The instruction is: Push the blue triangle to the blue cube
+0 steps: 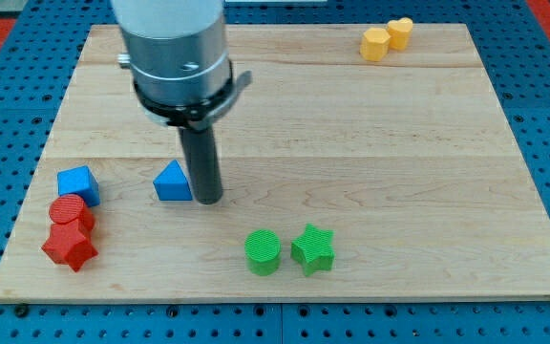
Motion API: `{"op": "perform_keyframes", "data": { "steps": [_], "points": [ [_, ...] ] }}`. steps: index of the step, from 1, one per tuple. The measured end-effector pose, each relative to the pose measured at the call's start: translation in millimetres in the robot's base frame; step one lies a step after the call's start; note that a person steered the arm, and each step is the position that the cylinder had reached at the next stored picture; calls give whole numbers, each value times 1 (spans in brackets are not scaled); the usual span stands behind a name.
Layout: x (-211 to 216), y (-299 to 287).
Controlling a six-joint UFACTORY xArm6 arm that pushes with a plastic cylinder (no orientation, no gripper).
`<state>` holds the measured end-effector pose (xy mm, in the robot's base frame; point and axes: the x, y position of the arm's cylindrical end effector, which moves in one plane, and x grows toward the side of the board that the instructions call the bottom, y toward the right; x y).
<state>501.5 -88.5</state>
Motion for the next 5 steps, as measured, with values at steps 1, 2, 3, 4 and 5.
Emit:
{"op": "perform_keyframes", "data": {
  "steps": [1,2,3,4,5],
  "points": [
    [-3,-29],
    [-13,-36],
    [-15,-54],
    [-15,-82],
    [-14,-95]
  ]
}}
